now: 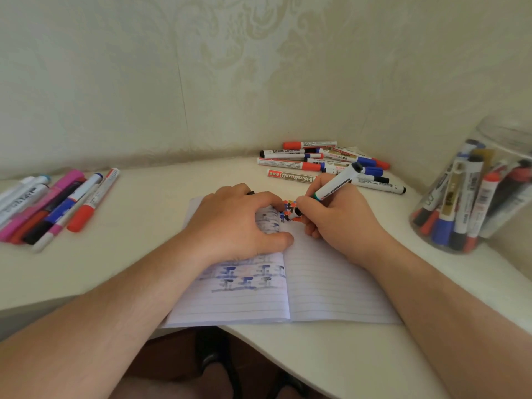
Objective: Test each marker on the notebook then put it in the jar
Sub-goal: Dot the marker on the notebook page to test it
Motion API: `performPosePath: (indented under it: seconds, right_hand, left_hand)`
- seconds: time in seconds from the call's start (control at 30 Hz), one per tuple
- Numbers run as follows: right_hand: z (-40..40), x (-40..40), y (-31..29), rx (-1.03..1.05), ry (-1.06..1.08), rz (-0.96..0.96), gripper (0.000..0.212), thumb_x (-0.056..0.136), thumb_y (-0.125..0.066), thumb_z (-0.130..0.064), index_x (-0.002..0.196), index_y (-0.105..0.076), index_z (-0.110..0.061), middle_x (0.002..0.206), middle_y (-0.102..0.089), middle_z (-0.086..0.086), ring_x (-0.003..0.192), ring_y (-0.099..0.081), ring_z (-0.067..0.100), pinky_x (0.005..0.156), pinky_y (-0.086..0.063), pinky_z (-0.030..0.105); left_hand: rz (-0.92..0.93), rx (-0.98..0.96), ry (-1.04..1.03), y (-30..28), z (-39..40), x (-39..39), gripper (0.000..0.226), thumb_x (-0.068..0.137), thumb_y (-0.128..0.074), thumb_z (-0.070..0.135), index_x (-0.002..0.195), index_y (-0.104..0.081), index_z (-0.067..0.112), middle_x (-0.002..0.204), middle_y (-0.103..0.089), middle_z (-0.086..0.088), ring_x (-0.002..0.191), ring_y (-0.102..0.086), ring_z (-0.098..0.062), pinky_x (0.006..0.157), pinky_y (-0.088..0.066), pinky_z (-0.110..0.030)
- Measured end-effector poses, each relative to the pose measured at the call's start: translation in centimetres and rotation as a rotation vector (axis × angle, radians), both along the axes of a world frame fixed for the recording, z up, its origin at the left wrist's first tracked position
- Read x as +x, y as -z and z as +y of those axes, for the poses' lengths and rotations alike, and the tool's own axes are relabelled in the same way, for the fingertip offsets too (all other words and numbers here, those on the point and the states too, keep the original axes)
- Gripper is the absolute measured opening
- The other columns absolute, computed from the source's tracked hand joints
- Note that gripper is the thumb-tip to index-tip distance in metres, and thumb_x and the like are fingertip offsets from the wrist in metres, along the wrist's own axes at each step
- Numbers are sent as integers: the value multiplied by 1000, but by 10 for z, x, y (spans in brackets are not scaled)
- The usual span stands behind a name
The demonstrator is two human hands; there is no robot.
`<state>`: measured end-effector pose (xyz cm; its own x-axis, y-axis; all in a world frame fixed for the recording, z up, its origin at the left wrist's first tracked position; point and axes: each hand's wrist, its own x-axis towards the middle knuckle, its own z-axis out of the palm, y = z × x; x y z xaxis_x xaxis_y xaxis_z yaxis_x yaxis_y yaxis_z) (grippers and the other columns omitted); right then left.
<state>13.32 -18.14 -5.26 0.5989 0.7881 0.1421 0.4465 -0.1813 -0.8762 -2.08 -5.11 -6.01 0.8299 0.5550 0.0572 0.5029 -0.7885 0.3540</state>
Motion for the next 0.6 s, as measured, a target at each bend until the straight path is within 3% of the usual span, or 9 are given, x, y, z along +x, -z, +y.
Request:
performPosePath:
  seconds: [0.13, 0.23, 0.3, 0.37, 0.43, 0.6]
  right_hand:
    - [0, 0, 0, 19, 19, 29, 16, 95, -67, -15, 81, -59, -12, 59, -66, 5, 49, -59, 18, 53, -49, 32]
    - [-2, 0, -3, 104, 12, 115, 16, 96, -67, -15, 82, -59, -14, 59, -61, 7, 51, -51, 21, 50, -42, 30]
    - [-4, 1, -6, 164, -17, 173, 15, 98, -69, -16, 85, -62, -16, 61, -59, 9, 52, -49, 21, 47, -39, 27]
    - [-7, 3, -10, 217, -53, 240, 15, 99, -70, -16, 85, -67, -19, 65, -62, 6, 58, -55, 19, 49, -42, 26]
    - [-8, 5, -12, 272, -87, 342, 15, 98, -71, -15, 84, -72, -22, 70, -67, 5, 65, -62, 21, 56, -48, 29]
    - [-9, 4, -9, 283, -104, 329, 4, 94, -74, -14, 92, -72, -17, 71, -69, 9, 68, -67, 23, 61, -54, 31]
  left_hand:
    - [-48, 20, 19, 1, -1, -3, 65, 74, -55, 80, 134, -37, 61, 100, -47, 14, 106, -43, -14, 96, -41, -38]
    - [-275, -79, 67, 5, 0, -6, 52, 100, -52, 35, 145, -27, 41, 106, -58, 7, 103, -53, -19, 90, -44, -37]
    - [-384, -126, 51, 7, 3, -9, 44, 104, -47, 15, 143, -29, 29, 112, -65, 13, 99, -57, -10, 86, -42, -25]
    - [-457, -156, 17, 7, 5, -12, 33, 104, -55, 13, 129, -38, 27, 111, -70, 24, 94, -60, 5, 81, -39, -12]
    - [-488, -207, 9, 7, 6, -13, 27, 101, -63, 17, 116, -45, 31, 108, -72, 29, 98, -61, 12, 85, -41, -9]
    - [-498, -143, 4, 5, 5, -15, 23, 93, -76, 25, 110, -68, 38, 90, -69, 22, 86, -61, 5, 76, -41, -6]
